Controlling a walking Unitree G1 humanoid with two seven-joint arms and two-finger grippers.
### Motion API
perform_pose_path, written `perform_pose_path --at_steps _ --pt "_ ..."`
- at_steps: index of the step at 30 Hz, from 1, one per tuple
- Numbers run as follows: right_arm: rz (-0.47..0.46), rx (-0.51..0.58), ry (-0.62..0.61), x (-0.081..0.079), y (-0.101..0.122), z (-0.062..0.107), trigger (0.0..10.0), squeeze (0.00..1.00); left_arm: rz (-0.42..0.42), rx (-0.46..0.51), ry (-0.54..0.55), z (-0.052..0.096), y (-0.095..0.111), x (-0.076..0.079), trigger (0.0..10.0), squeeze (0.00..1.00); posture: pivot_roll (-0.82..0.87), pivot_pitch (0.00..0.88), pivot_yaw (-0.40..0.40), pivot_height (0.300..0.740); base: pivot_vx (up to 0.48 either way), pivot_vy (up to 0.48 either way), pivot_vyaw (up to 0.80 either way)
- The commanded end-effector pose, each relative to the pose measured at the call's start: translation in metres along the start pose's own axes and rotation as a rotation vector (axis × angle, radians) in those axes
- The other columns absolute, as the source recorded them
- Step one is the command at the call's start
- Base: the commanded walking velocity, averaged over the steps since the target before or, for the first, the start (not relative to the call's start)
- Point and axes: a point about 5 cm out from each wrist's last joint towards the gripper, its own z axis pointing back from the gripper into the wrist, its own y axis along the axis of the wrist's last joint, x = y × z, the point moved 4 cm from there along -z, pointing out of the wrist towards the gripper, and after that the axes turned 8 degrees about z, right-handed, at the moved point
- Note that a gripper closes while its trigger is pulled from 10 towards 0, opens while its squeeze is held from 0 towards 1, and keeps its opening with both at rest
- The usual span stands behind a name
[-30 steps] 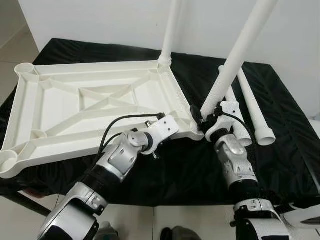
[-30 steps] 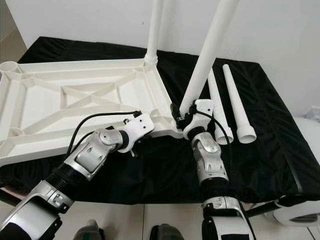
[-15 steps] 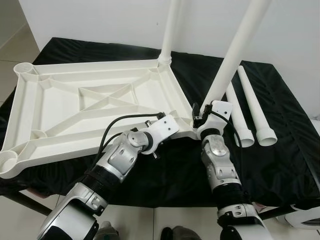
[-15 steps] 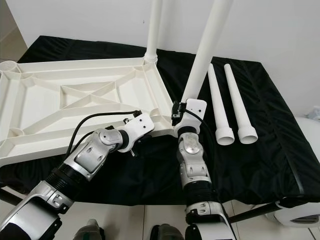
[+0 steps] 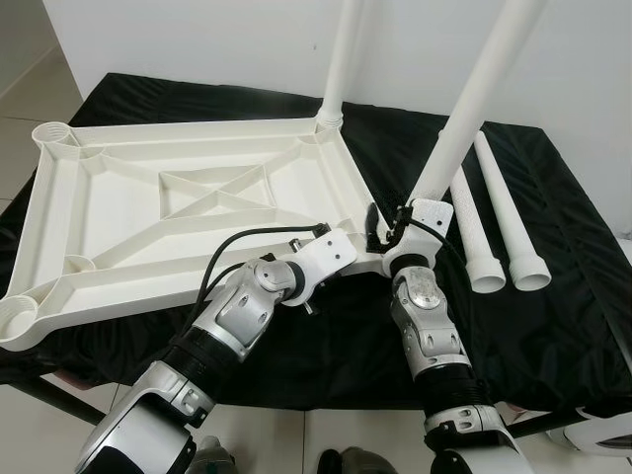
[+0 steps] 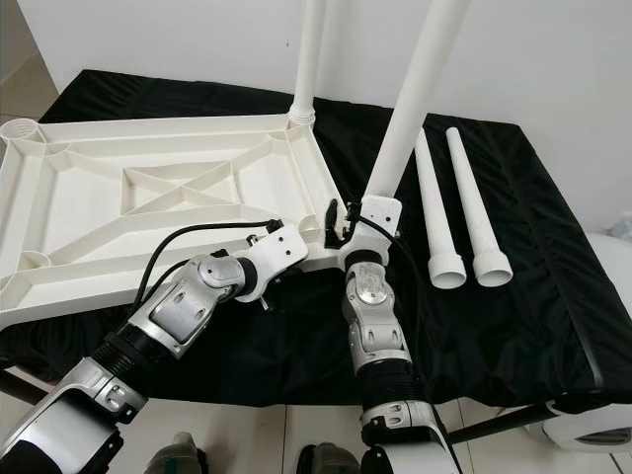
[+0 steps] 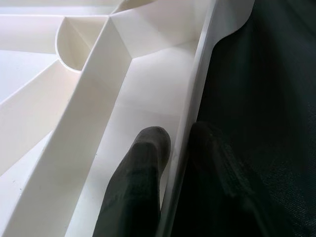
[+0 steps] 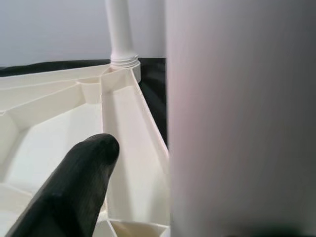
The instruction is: Building children table
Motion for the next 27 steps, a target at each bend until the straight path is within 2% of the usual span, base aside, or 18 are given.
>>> perform_pose_path --at_steps 1,7,9,10,11,12,18,27 --pt "-0.022 0.031 0.038 -0.001 0.004 0.002 10.0 1.00 -0.025 -0.002 -0.060 -0.004 -0.001 0.017 10.0 0.00 0.04 0.000 -0.099 0.740 0.000 0.000 0.00" --pt "-0.057 0.077 0.145 0.004 0.010 0.005 10.0 1.00 -0.020 0.000 -0.065 -0.005 -0.001 0.020 10.0 0.00 0.04 0.000 -0.105 0.740 0.000 0.000 0.00" --pt "-0.057 0.077 0.145 0.004 0.010 0.005 10.0 1.00 -0.020 0.000 -0.065 -0.005 -0.001 0.020 10.0 0.00 0.04 0.000 -0.105 0.740 0.000 0.000 0.00" --pt "-0.057 0.085 0.174 0.008 0.011 0.005 10.0 1.00 -0.019 0.001 -0.066 -0.005 -0.001 0.020 10.0 0.00 0.04 0.000 -0.107 0.740 0.000 0.000 0.00" --pt "-0.051 0.089 0.211 0.012 0.010 0.006 10.0 0.00 -0.018 0.001 -0.066 -0.005 -0.002 0.020 10.0 0.00 0.04 0.000 -0.108 0.740 0.000 0.000 0.00" --pt "-0.051 0.089 0.211 0.012 0.010 0.006 10.0 0.00 -0.018 0.001 -0.066 -0.005 -0.002 0.020 10.0 0.00 0.04 0.000 -0.108 0.740 0.000 0.000 0.00" --pt "-0.047 0.094 0.439 0.021 0.006 0.011 10.0 0.00 -0.023 -0.002 -0.063 -0.004 -0.003 0.018 10.0 0.00 0.04 0.000 -0.102 0.740 0.000 0.000 0.00" --pt "0.002 0.050 0.579 0.037 -0.007 0.015 10.0 0.00 -0.031 -0.001 -0.058 -0.003 -0.001 0.015 10.0 0.00 0.04 0.000 -0.095 0.740 0.000 0.000 0.00"
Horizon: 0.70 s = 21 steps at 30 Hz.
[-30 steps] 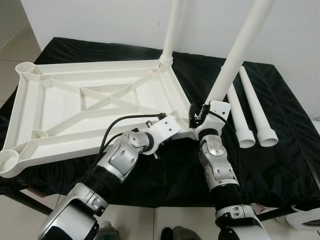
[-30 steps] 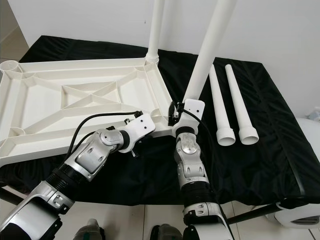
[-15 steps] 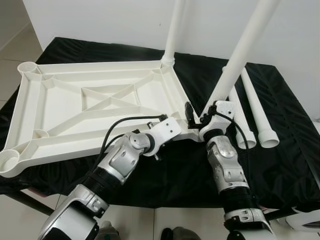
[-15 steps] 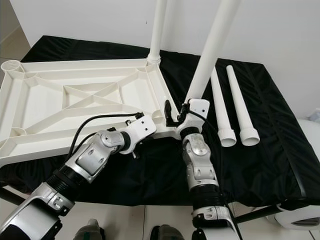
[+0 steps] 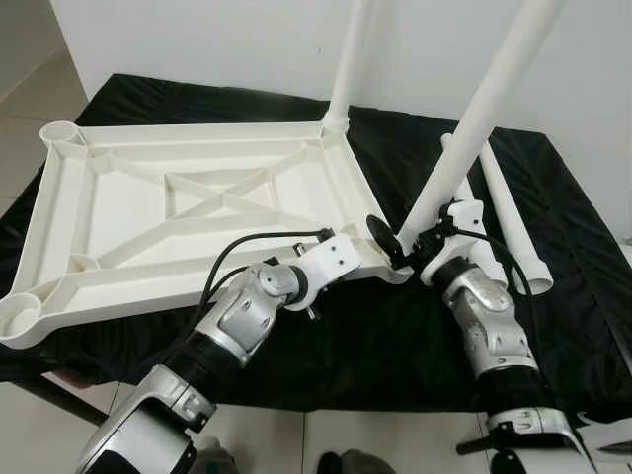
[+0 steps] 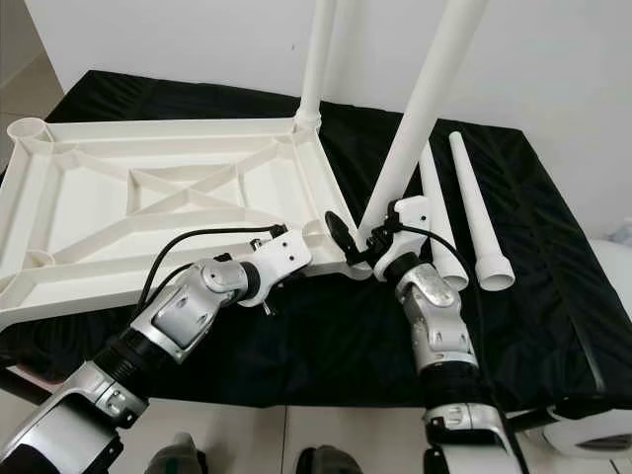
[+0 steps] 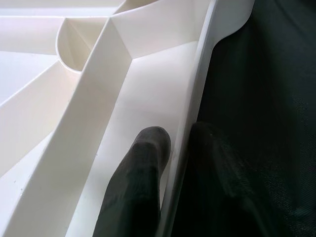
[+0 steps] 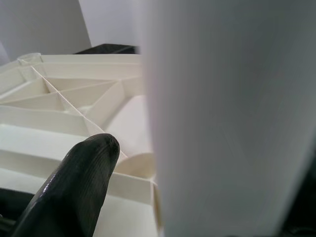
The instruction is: Building children table
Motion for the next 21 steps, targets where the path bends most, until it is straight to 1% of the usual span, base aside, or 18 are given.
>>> perform_pose_path --at_steps 1,3,7,16,19,20,21 --pt "0.014 -0.012 0.038 0.006 -0.003 0.004 10.0 0.00 -0.022 -0.001 -0.049 -0.003 0.001 0.010 10.0 0.00 0.04 0.000 -0.095 0.740 0.000 0.000 0.00" --pt "0.034 -0.019 0.069 0.011 -0.004 0.008 10.0 0.00 -0.024 0.001 -0.047 -0.003 0.002 0.009 10.0 0.00 0.04 0.000 -0.092 0.740 0.000 0.000 0.00" --pt "0.030 -0.036 0.100 0.020 -0.006 0.010 10.0 0.00 -0.027 0.002 -0.047 -0.002 0.002 0.007 10.0 0.00 0.04 0.000 -0.087 0.740 0.000 0.000 0.00" --pt "0.045 -0.083 0.192 0.025 -0.012 0.013 10.0 0.00 -0.027 0.006 -0.049 -0.002 0.005 0.007 10.0 0.00 0.04 0.000 -0.084 0.740 0.000 0.000 0.00" --pt "0.046 -0.088 0.201 0.025 -0.013 0.014 10.0 0.00 -0.028 0.006 -0.049 -0.002 0.005 0.007 10.0 0.00 0.04 0.000 -0.084 0.740 0.000 0.000 0.00" --pt "0.046 -0.085 0.209 0.025 -0.012 0.013 3.6 0.00 -0.028 0.006 -0.049 -0.002 0.005 0.007 10.0 0.00 0.04 0.000 -0.082 0.740 0.000 0.000 0.00" --pt "0.041 -0.085 0.215 0.025 -0.013 0.013 0.0 0.00 -0.028 0.006 -0.049 -0.002 0.006 0.007 10.0 0.00 0.04 0.000 -0.083 0.740 0.000 0.000 0.00"
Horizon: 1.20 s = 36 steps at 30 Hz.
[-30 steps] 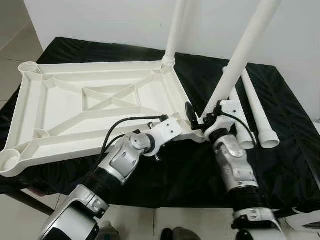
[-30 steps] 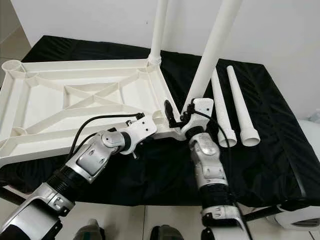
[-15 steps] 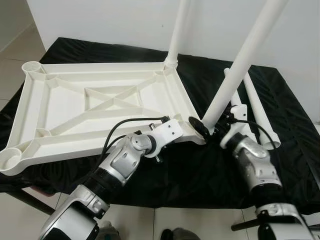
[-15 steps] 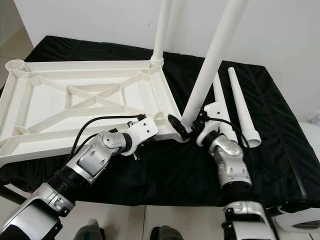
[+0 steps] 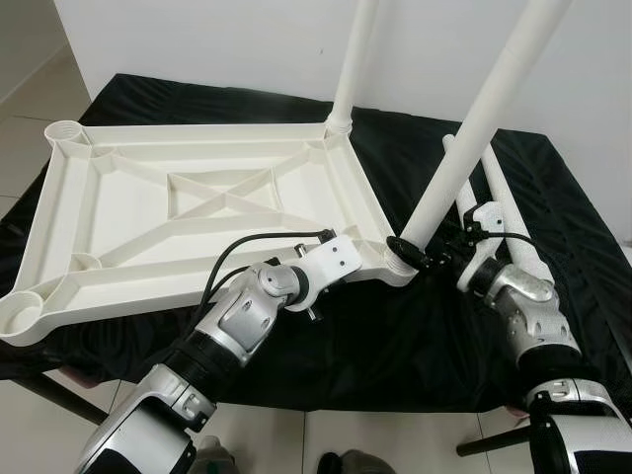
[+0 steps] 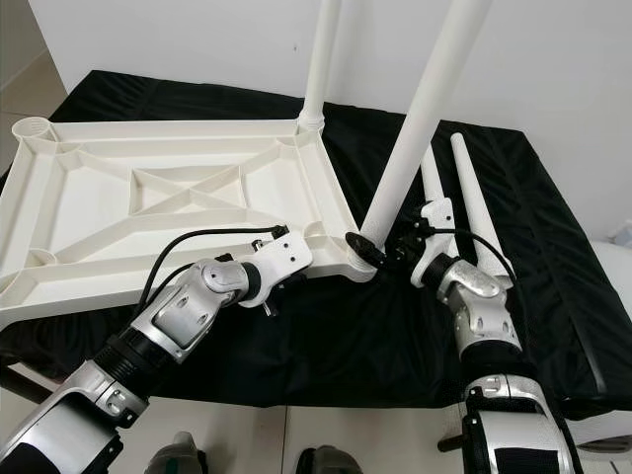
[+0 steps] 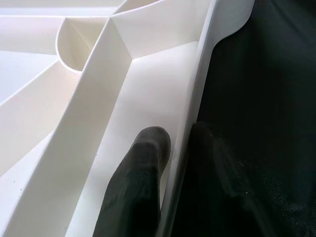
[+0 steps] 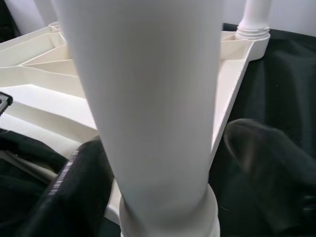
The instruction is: Building children table
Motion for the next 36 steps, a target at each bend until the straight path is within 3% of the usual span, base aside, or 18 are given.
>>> perform_pose_path --at_steps 1,9,11,20,25,36 --pt "0.008 -0.011 0.017 0.001 -0.001 0.001 0.0 0.00 -0.030 0.007 -0.047 -0.002 0.005 0.007 10.0 0.00 0.04 0.000 -0.083 0.740 0.000 0.000 0.00" --pt "0.005 -0.006 0.019 0.002 -0.002 0.001 0.0 0.00 -0.030 0.008 -0.049 -0.002 0.006 0.007 10.0 0.00 0.04 0.000 -0.079 0.740 0.000 0.000 0.00" --pt "0.003 -0.009 0.020 0.000 -0.003 0.001 10.0 0.00 -0.030 0.008 -0.049 -0.002 0.006 0.007 10.0 0.00 0.04 0.000 -0.079 0.740 0.000 0.000 0.00" --pt "-0.033 0.028 -0.015 -0.006 0.001 -0.004 10.0 0.00 -0.027 0.011 -0.053 -0.002 0.006 0.009 10.0 0.00 0.04 0.000 -0.082 0.740 0.000 0.000 0.00" --pt "-0.054 0.114 -0.112 -0.014 0.013 -0.013 10.0 0.00 -0.022 0.013 -0.054 -0.003 0.006 0.011 10.0 0.00 0.03 0.001 -0.091 0.740 0.000 0.000 0.00" --pt "-0.023 0.135 -0.302 -0.026 0.024 -0.026 10.0 0.00 -0.013 0.014 -0.058 -0.003 0.005 0.014 10.0 0.00 0.03 0.010 -0.093 0.740 0.000 0.000 0.00"
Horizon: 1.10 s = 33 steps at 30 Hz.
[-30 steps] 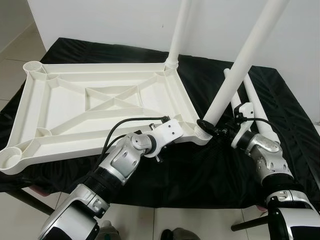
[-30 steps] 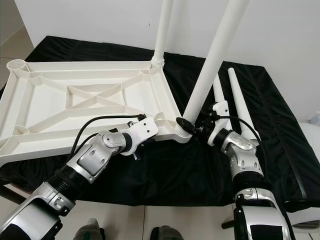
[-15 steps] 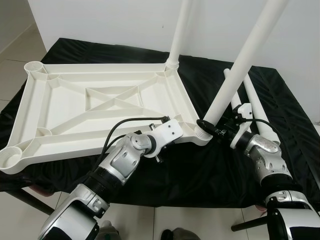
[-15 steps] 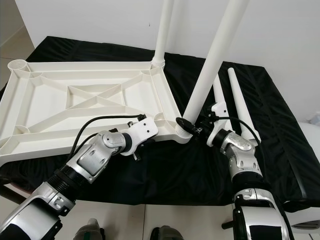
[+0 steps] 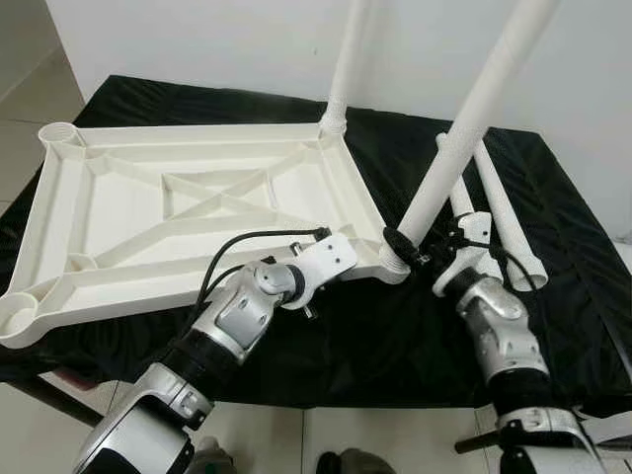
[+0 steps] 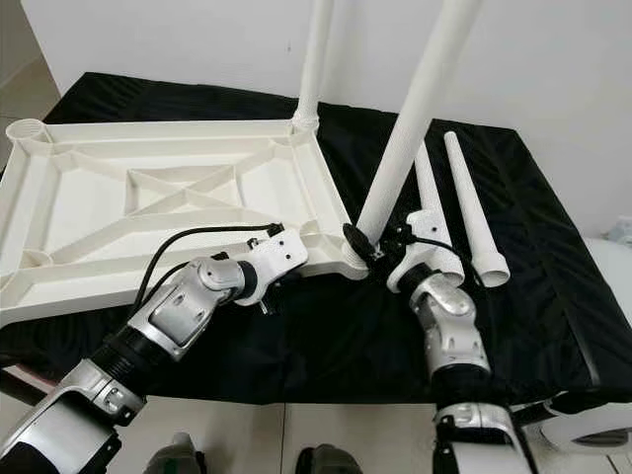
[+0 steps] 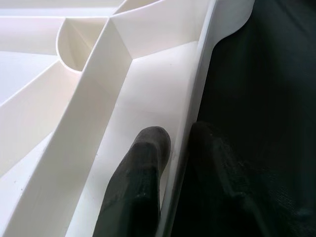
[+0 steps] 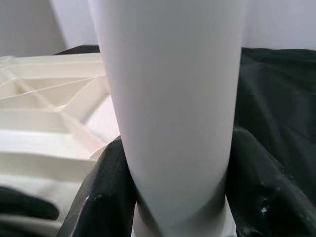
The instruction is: Building children table
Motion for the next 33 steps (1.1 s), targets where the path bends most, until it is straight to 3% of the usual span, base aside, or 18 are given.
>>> perform_pose_path --at_steps 1,5,8,15,32,33 --pt "0.025 0.068 0.000 -0.006 0.019 -0.009 10.0 0.00 -0.023 0.021 -0.069 -0.004 0.008 0.018 10.0 0.00 0.03 0.010 -0.093 0.740 0.000 0.000 0.00" --pt "0.002 0.066 -0.063 -0.023 0.022 -0.014 10.0 0.00 -0.021 0.020 -0.073 -0.004 0.007 0.019 10.0 0.00 0.03 0.016 -0.089 0.740 0.000 0.000 0.00" --pt "-0.005 0.064 -0.076 -0.026 0.023 -0.015 10.0 0.00 -0.021 0.020 -0.074 -0.004 0.007 0.019 10.0 0.00 0.03 0.016 -0.089 0.740 0.000 0.000 0.00" --pt "-0.008 0.036 -0.324 -0.042 0.025 -0.016 10.0 0.00 -0.023 0.020 -0.078 -0.004 0.008 0.020 10.0 0.00 0.03 0.018 -0.089 0.740 0.000 0.000 0.00" --pt "0.014 -0.018 -0.450 -0.037 0.021 -0.013 10.0 0.00 -0.033 0.016 -0.076 -0.003 0.007 0.019 10.0 0.00 0.04 0.000 -0.087 0.740 0.000 0.000 0.00" --pt "0.012 -0.020 -0.452 -0.035 0.020 -0.012 10.0 0.97 -0.035 0.017 -0.076 -0.003 0.007 0.019 10.0 0.00 0.04 0.000 -0.087 0.740 0.000 0.000 0.00"
